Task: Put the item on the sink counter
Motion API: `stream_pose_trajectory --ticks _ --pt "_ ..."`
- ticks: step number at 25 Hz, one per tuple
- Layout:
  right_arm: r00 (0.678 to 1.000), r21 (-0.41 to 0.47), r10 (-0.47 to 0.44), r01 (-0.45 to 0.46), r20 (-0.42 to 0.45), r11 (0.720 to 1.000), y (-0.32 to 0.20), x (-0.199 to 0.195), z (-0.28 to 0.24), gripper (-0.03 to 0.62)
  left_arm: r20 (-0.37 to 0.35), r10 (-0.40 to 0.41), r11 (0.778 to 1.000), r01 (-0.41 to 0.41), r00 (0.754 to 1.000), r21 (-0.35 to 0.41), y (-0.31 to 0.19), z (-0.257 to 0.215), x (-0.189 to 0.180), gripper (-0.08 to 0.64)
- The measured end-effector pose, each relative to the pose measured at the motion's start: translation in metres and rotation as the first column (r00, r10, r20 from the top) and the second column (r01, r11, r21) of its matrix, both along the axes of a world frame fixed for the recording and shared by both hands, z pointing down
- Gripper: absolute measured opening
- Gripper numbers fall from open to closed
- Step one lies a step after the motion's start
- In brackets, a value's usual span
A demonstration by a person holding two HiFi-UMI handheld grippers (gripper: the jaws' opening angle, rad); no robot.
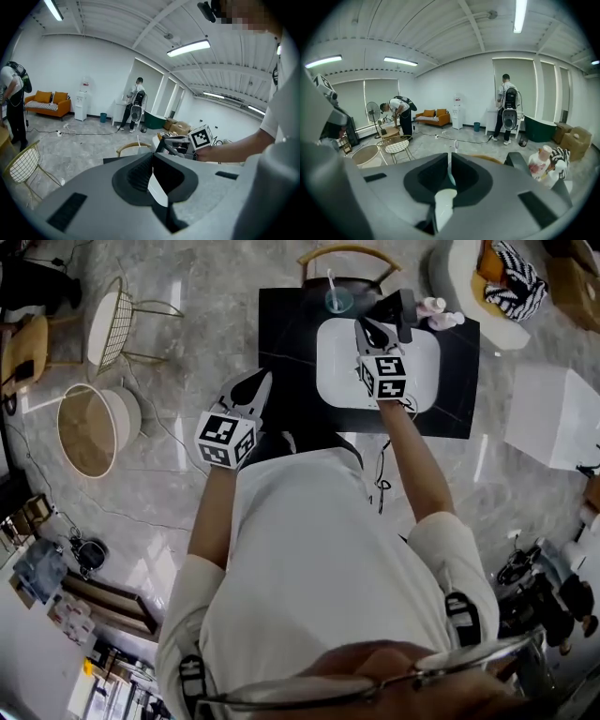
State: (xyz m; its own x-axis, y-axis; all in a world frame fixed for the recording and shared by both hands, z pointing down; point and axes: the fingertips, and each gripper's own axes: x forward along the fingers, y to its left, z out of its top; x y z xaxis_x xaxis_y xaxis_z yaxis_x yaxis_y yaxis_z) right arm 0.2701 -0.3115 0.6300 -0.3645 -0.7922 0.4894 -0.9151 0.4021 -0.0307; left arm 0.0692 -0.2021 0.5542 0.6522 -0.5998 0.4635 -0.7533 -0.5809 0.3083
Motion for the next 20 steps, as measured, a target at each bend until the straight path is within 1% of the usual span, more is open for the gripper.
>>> stream_pose_trajectory --ticks 6,11,15,20 --pt "1.0 0.041 -0.006 0.006 0.006 0.999 0.048 -0.01 -0.033 0.02 -0.02 0.036 0.998 -0.035 0.999 0.043 0.025 -0.015 -0.002 0.005" --pt "1.0 0.067 -0.009 0.009 -0.001 0.998 0.102 -0.022 -0.054 0.008 -0.041 0.064 0.996 -0.061 0.997 0.064 0.066 -0.023 -0.01 0.005" --pt "1.0 0.085 -0.009 0.009 0.001 0.996 0.138 -0.029 -0.067 0.008 -0.042 0.062 0.995 -0.058 0.997 0.087 0.094 -0.025 -0.019 0.005" --pt "0.999 0.093 -0.009 0.006 0.034 0.996 0.191 -0.038 -0.087 0.008 -0.074 0.059 0.993 -0.051 0.995 0.11 0.138 -0.036 -0.025 0.005"
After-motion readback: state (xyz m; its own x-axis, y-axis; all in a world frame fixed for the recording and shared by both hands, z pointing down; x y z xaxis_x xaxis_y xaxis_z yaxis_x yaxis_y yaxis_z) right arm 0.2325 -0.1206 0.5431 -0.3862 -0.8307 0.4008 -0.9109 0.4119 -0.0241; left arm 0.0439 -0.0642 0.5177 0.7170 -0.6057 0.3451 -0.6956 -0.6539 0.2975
